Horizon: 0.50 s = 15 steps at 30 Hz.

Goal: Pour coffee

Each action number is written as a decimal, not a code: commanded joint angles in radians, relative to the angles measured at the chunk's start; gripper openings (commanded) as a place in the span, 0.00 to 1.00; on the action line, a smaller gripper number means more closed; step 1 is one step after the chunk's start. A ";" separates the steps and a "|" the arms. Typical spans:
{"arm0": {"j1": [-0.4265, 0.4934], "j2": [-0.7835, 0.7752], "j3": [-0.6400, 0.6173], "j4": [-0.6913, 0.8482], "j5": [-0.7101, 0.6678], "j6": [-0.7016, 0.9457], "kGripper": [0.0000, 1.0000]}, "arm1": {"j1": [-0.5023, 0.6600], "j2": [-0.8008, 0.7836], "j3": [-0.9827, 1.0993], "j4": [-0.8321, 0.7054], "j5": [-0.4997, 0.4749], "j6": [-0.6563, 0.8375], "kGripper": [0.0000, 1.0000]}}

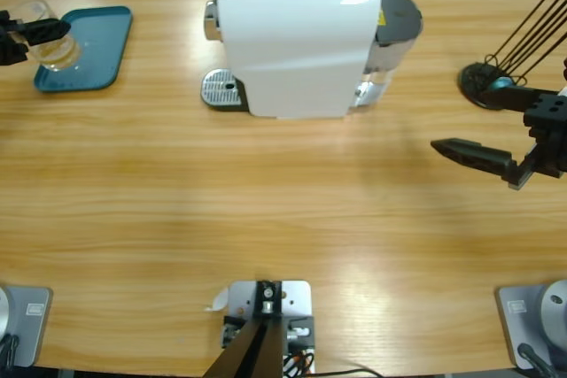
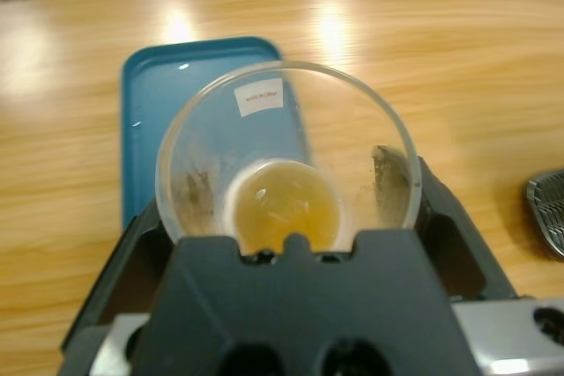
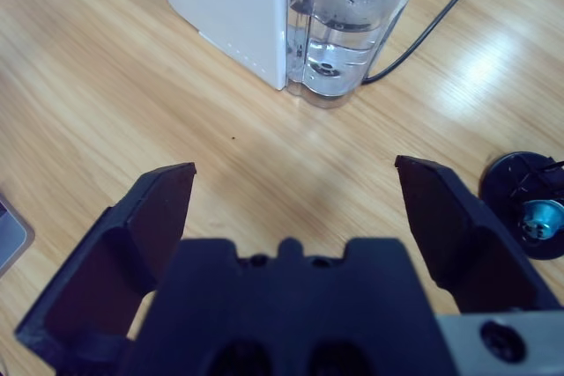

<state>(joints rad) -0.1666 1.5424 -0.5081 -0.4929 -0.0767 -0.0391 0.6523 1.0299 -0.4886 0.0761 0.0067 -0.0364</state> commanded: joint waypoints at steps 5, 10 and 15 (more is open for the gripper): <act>0.085 0.221 -0.012 -0.092 0.005 -0.031 0.66 | 0.008 -0.032 0.033 0.001 0.024 -0.007 1.00; 0.092 0.261 -0.021 -0.092 0.002 -0.032 0.66 | 0.008 -0.040 0.034 0.001 0.023 -0.008 1.00; 0.104 0.309 -0.049 -0.092 0.000 -0.027 0.66 | 0.007 -0.045 0.035 0.001 0.024 -0.008 1.00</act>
<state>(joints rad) -0.0871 1.7622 -0.5212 -0.5688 -0.0767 -0.0640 0.6523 1.0209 -0.4885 0.0761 0.0113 -0.0364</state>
